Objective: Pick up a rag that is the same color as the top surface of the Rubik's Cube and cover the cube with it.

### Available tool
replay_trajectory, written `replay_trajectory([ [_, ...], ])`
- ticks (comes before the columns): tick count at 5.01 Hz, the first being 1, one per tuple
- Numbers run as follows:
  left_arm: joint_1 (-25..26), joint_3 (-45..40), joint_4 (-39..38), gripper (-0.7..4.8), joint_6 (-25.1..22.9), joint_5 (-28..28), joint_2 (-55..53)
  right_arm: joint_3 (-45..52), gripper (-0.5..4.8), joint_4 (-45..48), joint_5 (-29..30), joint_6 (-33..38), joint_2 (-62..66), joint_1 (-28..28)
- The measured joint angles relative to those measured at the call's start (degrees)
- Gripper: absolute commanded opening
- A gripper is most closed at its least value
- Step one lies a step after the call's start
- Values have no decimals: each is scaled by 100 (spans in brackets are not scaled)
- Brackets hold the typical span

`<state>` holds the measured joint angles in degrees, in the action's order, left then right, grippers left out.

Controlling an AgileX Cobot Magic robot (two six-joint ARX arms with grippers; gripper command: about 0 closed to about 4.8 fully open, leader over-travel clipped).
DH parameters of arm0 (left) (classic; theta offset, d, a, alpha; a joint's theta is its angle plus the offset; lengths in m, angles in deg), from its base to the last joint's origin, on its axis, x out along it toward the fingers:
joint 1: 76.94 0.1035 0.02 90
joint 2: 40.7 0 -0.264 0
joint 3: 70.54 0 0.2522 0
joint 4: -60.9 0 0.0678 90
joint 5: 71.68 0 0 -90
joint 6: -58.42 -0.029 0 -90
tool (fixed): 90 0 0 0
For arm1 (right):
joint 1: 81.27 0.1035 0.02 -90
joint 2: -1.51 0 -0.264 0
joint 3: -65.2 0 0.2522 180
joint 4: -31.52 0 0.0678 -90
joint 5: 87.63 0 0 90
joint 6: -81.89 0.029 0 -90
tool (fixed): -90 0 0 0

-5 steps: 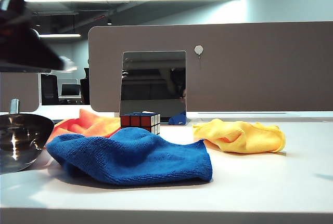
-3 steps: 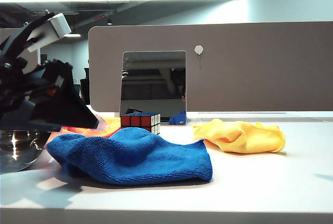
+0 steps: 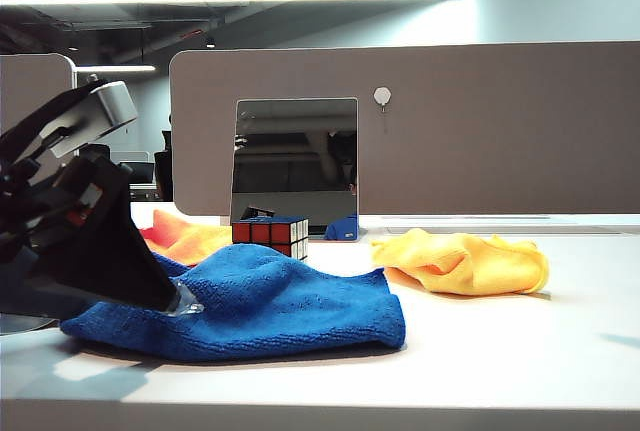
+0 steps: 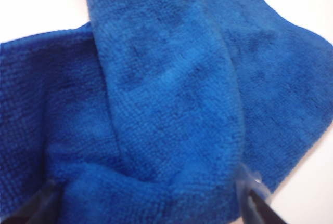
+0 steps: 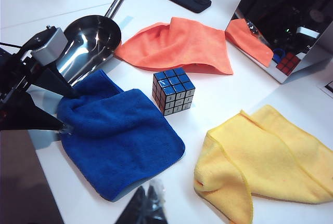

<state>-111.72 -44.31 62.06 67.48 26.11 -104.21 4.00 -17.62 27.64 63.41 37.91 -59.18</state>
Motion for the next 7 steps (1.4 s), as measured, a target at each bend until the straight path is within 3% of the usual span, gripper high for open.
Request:
replay_trajectory([
  [1, 0, -2, 1147, -5, -2, -540, 0, 2, -5, 0, 2, 0, 52, 0],
  [2, 0, 13, 1843, -5, -2, -542, 0, 2, -5, 0, 2, 0, 52, 0],
  [3, 0, 118, 2048, -5, -2, -542, 0, 2, -5, 0, 2, 0, 52, 0],
  [5, 0, 1069, 2173, -5, -516, -341, -662, 2, -5, 0, 0, 0, 52, 0],
  [7, 2, 1882, 2175, -5, -566, -229, -1543, 2, -5, 0, 0, 0, 52, 0],
])
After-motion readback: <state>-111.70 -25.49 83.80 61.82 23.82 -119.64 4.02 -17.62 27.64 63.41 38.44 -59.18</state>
